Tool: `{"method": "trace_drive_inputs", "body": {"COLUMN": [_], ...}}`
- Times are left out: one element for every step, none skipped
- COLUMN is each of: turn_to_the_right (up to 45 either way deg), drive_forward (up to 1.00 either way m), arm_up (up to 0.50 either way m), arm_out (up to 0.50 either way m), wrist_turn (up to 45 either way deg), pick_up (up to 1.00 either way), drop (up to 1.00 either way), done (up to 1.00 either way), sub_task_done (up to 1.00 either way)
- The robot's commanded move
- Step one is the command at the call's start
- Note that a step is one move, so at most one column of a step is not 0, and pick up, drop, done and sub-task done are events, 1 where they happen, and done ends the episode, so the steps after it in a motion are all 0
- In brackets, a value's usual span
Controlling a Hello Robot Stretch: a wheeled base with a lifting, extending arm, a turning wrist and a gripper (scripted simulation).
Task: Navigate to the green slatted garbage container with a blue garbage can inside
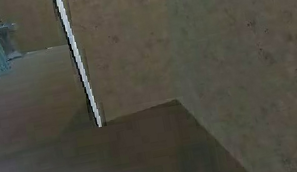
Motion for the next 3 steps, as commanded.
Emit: {"method": "trace_drive_inputs", "body": {"turn_to_the_right": [-36.0,0.0,0.0], "drive_forward": [0.00,1.00,0.95], "arm_up": [0.00,0.00,0.00], "arm_out": [0.00,0.00,0.00], "wrist_turn": [0.0,0.0,0.0], "pick_up": [0.00,0.00,0.00], "drop": [0.00,0.00,0.00], "done": [0.00,0.00,0.00], "sub_task_done": [0.00,0.00,0.00]}}
